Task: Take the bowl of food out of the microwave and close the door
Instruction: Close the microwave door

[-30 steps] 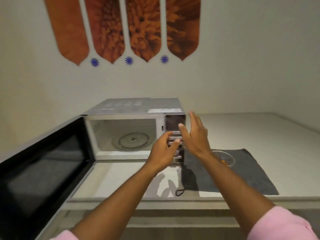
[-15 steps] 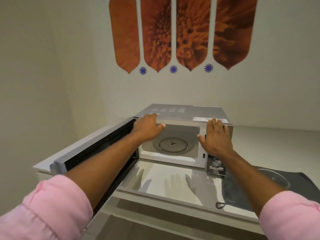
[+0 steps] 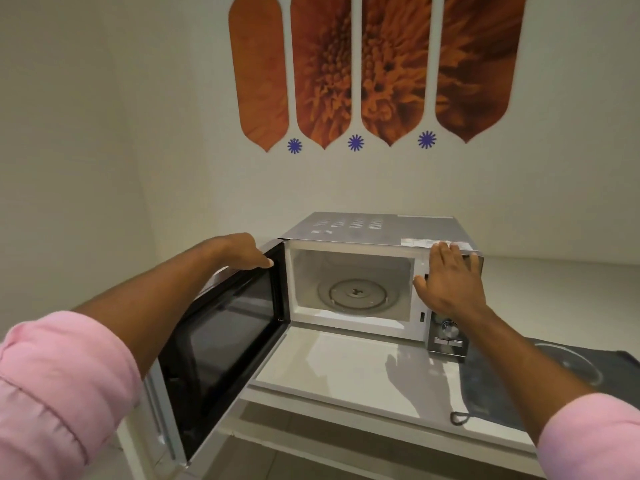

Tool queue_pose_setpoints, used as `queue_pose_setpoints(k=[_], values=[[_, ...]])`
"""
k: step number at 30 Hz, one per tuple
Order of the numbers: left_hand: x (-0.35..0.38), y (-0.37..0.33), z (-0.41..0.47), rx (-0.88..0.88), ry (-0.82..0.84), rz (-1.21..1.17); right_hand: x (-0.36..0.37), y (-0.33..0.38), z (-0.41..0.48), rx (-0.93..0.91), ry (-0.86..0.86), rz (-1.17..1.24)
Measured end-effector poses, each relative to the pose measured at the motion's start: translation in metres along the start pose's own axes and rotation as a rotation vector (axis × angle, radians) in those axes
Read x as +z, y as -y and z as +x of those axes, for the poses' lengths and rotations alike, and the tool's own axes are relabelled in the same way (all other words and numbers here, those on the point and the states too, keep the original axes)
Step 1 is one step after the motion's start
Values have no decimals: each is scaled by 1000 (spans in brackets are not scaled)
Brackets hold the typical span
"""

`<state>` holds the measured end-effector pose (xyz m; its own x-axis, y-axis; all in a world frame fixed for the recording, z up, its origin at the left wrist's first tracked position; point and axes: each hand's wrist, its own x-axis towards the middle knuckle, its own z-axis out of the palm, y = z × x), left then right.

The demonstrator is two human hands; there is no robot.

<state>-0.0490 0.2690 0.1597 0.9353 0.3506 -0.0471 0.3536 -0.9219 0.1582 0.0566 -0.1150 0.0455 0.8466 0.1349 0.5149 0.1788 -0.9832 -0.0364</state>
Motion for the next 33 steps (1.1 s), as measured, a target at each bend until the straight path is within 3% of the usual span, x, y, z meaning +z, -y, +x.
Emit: queue_pose_setpoints(k=[11, 25, 33], values=[[-5, 1, -13, 119, 77, -191, -5, 2, 4, 26, 25, 19], [59, -30, -8, 493, -83, -46, -25, -3, 11, 33, 102, 87], [77, -58, 15, 546, -142, -51, -49, -12, 19, 33, 251, 196]])
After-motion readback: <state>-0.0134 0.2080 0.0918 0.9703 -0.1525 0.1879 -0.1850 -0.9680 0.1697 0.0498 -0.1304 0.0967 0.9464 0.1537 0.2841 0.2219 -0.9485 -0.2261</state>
